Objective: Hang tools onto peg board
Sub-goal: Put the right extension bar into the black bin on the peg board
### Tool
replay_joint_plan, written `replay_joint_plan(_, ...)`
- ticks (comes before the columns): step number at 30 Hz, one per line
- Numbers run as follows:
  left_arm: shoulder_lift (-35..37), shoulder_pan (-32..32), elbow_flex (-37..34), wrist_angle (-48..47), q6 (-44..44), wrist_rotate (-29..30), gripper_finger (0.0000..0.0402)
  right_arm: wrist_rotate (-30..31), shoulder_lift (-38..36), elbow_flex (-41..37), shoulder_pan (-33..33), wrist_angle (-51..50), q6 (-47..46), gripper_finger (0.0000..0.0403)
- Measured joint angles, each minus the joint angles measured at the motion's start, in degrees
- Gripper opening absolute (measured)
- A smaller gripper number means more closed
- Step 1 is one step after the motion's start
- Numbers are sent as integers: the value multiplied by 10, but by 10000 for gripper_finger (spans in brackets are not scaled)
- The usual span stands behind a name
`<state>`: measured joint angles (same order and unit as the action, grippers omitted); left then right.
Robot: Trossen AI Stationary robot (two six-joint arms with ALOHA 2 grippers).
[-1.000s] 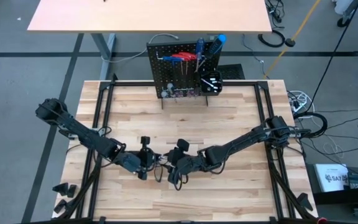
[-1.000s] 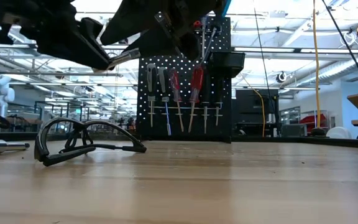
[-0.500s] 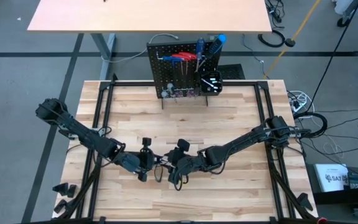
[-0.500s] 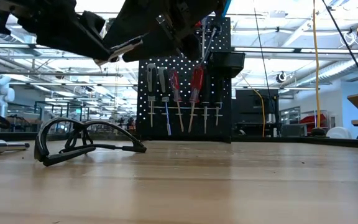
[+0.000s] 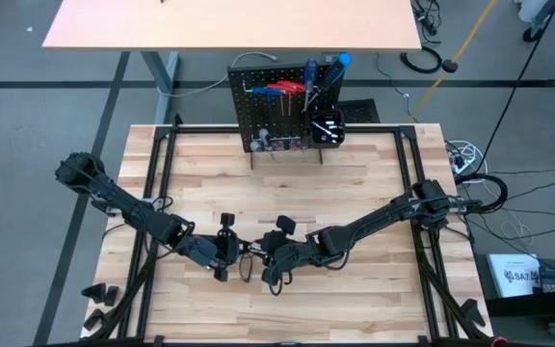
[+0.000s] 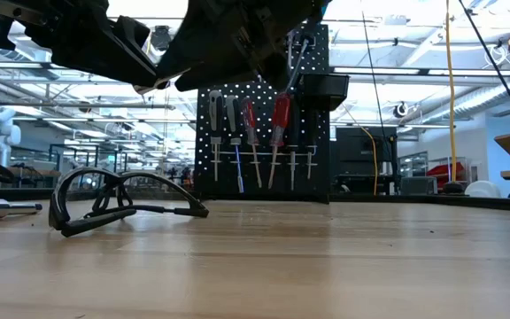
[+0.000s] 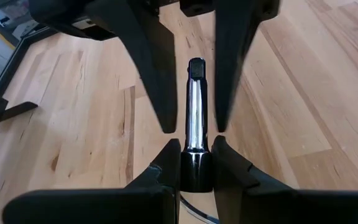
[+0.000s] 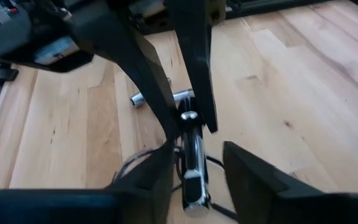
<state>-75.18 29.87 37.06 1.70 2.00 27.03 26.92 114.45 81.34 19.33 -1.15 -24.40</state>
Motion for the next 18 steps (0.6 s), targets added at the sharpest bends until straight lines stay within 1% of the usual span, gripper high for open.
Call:
replay_joint_plan(3, 0, 0, 0, 0, 0, 0, 54, -1, 0, 0, 0, -15, -9, 84)
replay_joint_plan(5, 0, -1, 0, 2, 0, 0, 54, -2, 0, 0, 1, -17, -8, 39)
replay_joint_plan(6, 0, 0, 0, 1, 0, -1, 56, -3, 0, 0, 1, -17, -3, 26)
replay_joint_plan(12, 0, -1, 0, 2, -4, -15, 83, -6, 0, 0, 1, -16, -6, 25)
replay_joint_plan(16, 0, 0, 0, -6, -29, -5, 109, -4, 0, 0, 0, -19, -6, 25)
replay_joint_plan(18, 0, 0, 0, -10, -34, -4, 124, -2, -5, 0, 0, -36, -6, 25)
